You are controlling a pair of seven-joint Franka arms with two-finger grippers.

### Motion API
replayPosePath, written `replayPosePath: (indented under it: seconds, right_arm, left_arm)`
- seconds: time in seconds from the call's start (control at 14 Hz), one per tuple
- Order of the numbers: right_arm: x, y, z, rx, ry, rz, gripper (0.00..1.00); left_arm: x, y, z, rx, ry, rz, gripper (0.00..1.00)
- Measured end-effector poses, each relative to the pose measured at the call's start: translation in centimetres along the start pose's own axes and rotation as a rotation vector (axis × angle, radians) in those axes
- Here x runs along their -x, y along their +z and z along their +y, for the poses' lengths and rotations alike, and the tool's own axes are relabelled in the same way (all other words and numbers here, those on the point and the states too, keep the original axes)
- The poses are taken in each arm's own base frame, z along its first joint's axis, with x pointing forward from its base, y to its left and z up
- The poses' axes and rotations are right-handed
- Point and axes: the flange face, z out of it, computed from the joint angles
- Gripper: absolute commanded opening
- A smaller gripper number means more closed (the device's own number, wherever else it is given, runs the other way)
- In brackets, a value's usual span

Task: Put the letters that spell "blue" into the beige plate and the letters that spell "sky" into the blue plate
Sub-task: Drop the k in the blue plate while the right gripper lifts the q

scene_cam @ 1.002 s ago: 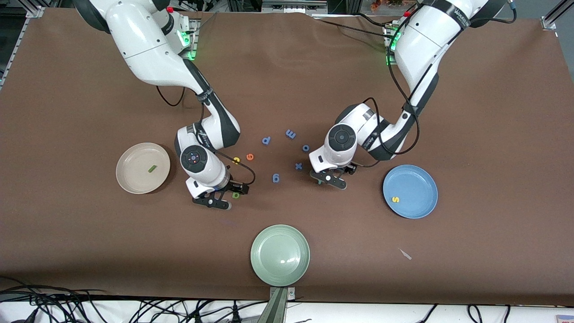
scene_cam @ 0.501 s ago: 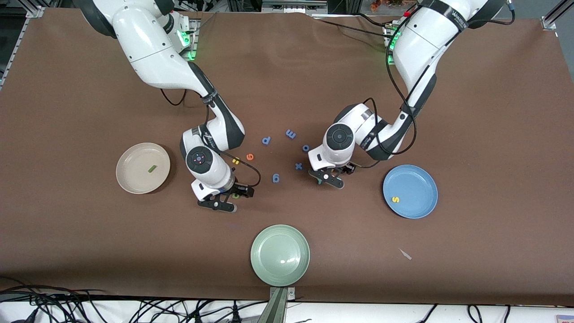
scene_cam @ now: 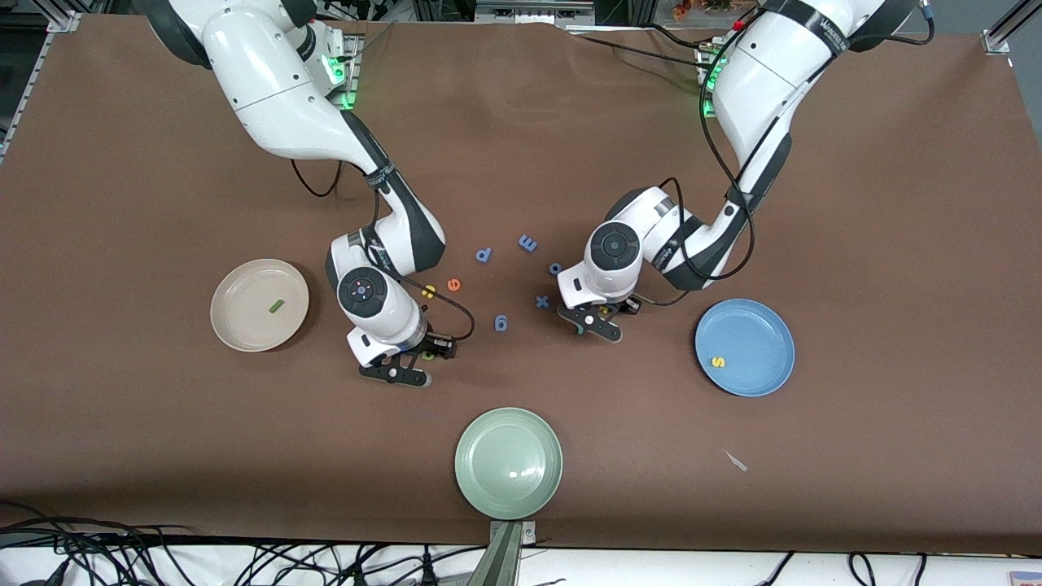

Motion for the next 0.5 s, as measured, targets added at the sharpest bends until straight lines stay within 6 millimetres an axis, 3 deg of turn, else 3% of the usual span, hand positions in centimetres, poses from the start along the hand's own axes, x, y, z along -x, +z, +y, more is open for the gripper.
replayPosePath:
  seconds: [0.14, 0.21, 0.36, 0.5]
  right_arm:
    - [-0.1, -0.2, 0.0, 0.002, -0.001, -0.002, 0.35]
    - [-0.2, -0.3, 0.0, 0.003, -0.003, -0.004, 0.29]
    - [-0.3, -0.9, 0.0, 0.006, -0.005, -0.007, 0.22]
    - [-0.3, -0.9, 0.1, 0.012, -0.006, -0.013, 0.19]
  left_arm:
    - [-0.1, -2.1, -2.4, -0.034, 0.014, -0.023, 0.0]
    - [0.0, -3.6, -4.5, -0.045, 0.024, -0.034, 0.0]
    - [0.8, -6.3, -10.7, -0.056, 0.039, -0.062, 0.0]
    - [1.7, -7.0, -16.7, -0.048, 0.049, -0.08, 0.0]
